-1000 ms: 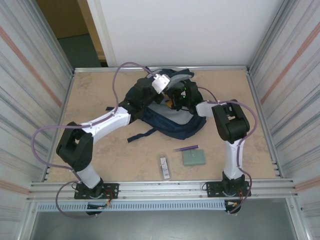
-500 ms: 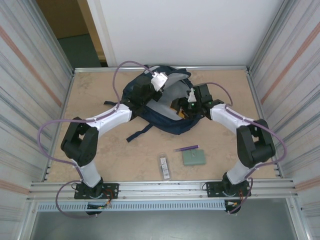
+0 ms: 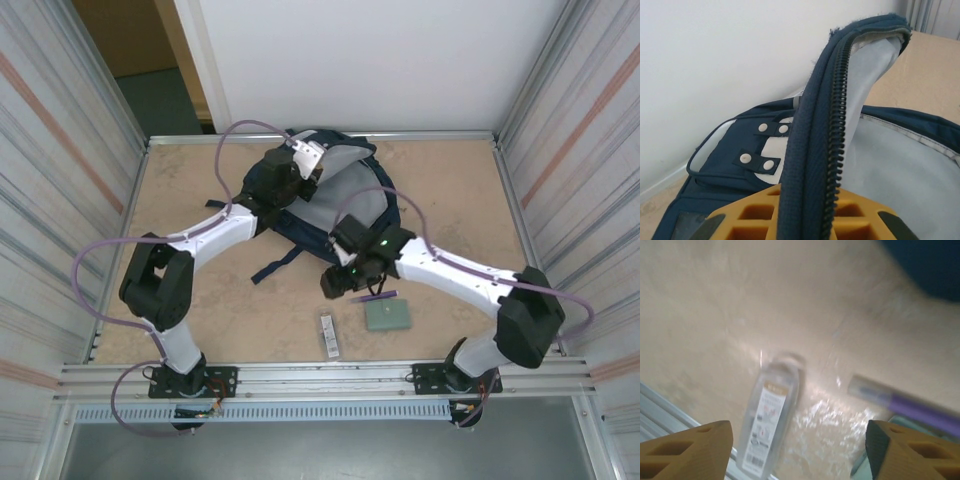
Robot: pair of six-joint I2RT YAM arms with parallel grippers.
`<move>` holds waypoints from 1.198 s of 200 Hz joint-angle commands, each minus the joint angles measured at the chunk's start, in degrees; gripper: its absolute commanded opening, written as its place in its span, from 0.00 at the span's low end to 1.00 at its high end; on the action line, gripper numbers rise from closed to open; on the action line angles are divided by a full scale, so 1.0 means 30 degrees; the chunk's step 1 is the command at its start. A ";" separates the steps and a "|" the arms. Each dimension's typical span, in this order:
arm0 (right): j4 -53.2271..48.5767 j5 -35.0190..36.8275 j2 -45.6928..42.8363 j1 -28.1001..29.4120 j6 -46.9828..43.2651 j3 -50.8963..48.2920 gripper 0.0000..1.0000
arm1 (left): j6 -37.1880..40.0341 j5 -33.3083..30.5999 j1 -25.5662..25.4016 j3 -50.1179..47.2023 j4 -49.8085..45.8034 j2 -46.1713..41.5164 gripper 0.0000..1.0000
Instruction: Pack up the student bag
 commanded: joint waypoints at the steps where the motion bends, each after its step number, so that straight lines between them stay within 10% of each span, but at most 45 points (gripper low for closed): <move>1: -0.2334 0.1912 0.1395 0.1977 0.1316 0.0819 0.76 | -0.2096 0.0122 0.1035 -0.0234 -0.0827 -0.0362 0.06; 98: -0.1224 0.1385 0.6683 0.5516 0.5254 0.1317 0.74 | -0.2768 0.0806 0.1282 -0.0257 -0.1222 -0.0880 0.06; 239: 0.0419 0.0929 0.3814 0.2721 0.5361 0.0125 0.49 | -0.3399 0.1071 0.1267 0.0192 -0.2789 -0.2191 0.05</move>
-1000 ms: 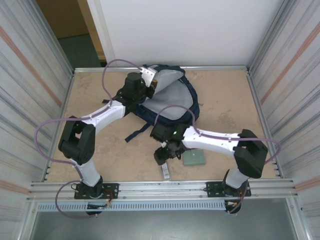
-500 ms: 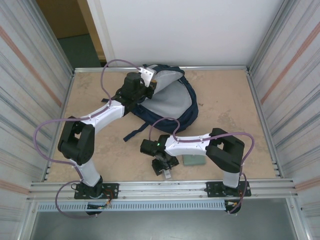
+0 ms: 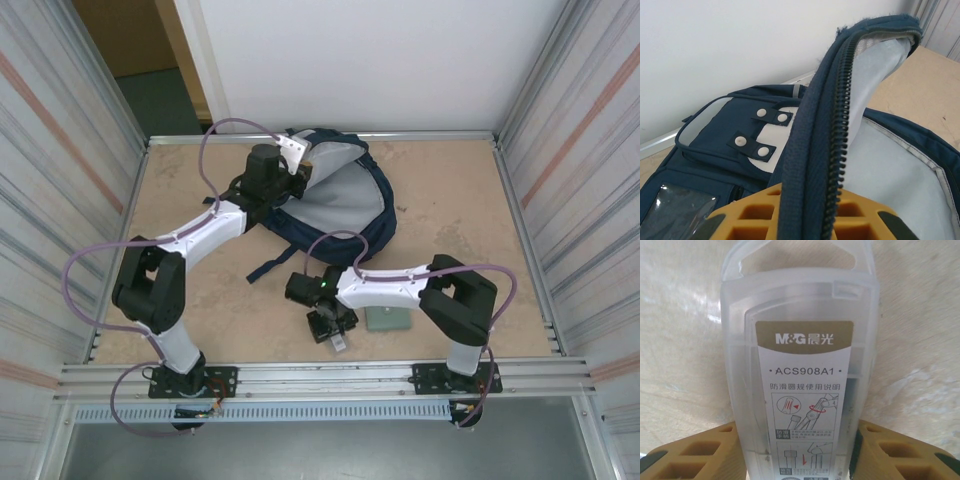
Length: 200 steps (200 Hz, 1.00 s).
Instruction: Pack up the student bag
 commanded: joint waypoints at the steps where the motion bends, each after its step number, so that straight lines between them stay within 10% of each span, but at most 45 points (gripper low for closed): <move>1: 0.0330 -0.0159 -0.1838 -0.1663 -0.0191 -0.0058 0.49 | -0.0863 -0.0305 0.0306 0.0231 -0.1122 -0.1394 0.05; 54: 0.3389 -0.4374 -0.5490 -0.8099 0.0796 -0.0029 0.49 | -0.2221 0.0781 0.0298 0.0608 -0.1306 -0.1624 0.05; 106: 0.8792 -0.8364 -0.2614 -1.3026 0.4861 0.2219 0.49 | -0.4154 0.3007 0.0203 0.0136 0.0225 -0.1939 0.03; 200: 1.4752 -0.8149 0.5043 -1.4075 1.1363 0.6438 0.52 | -0.5639 0.5260 0.0049 -0.1062 0.4298 -0.2418 0.01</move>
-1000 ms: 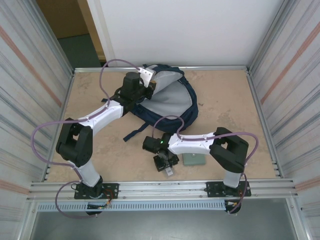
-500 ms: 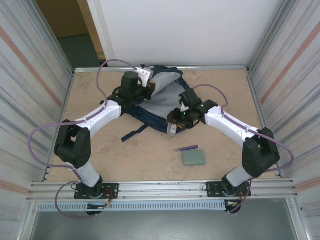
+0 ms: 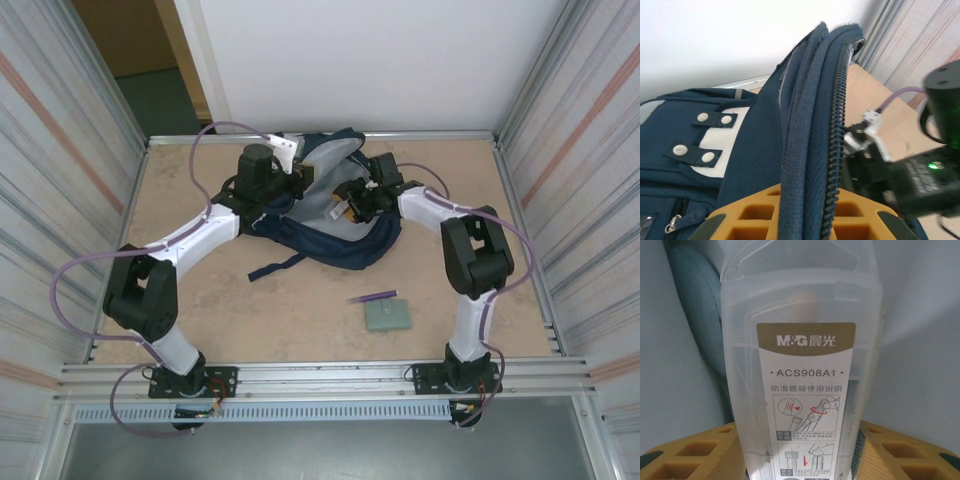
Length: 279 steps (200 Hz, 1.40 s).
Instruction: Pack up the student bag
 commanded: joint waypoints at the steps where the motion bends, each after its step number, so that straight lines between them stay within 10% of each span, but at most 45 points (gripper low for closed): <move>1: 0.2238 -0.0450 0.1581 0.0388 0.2014 0.1929 0.52 | -0.0997 0.1647 -0.0078 -0.0130 0.3745 -0.1215 0.01; 100: 0.3355 -0.0604 0.6732 0.1558 0.3352 0.6400 0.60 | -0.0110 0.2105 -0.0065 -0.0145 0.4199 -0.1031 0.01; 245: 0.7865 -0.2748 0.7156 0.0921 -0.0761 0.6528 0.46 | -0.0013 0.1985 0.0127 -0.0693 0.4335 -0.1228 0.00; 279: 0.4566 -0.2057 0.5427 0.0869 -0.1212 0.5786 0.51 | 0.0107 0.1234 0.0181 -0.0745 0.3880 -0.1143 0.00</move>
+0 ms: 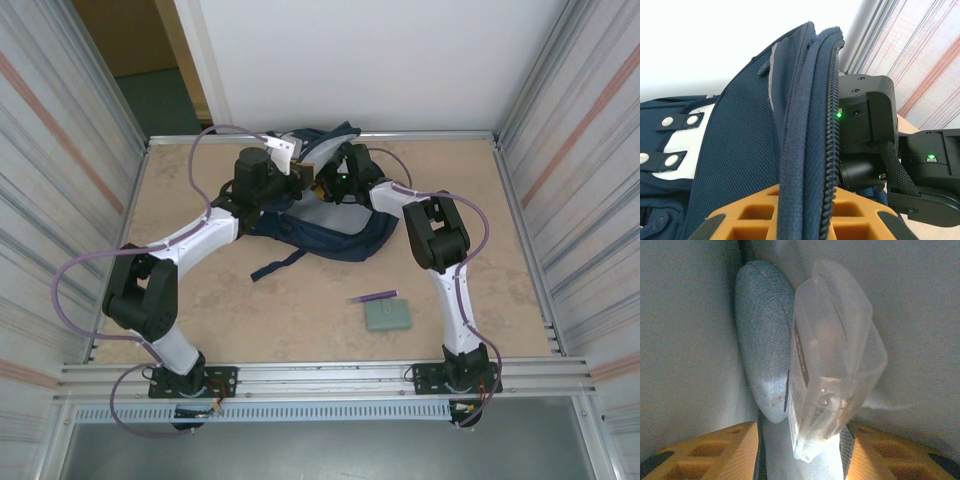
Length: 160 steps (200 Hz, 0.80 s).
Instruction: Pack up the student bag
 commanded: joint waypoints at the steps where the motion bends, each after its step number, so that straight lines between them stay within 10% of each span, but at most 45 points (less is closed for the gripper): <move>1: -0.1811 0.0060 -0.1397 0.0087 -0.0731 -0.0085 0.51 | 0.0061 0.0398 -0.0074 0.0035 0.1838 -0.1127 0.00; 83: -0.9471 -0.0744 -0.9068 -0.0740 -0.6921 -0.5219 0.59 | 0.3025 -0.1718 0.0132 -0.0193 0.1190 0.0077 0.01; 160: -2.2054 0.7317 -1.8200 -0.0329 -1.2381 -1.0308 0.70 | 0.9637 -0.1687 -0.2413 -0.0024 -0.1060 0.0309 0.06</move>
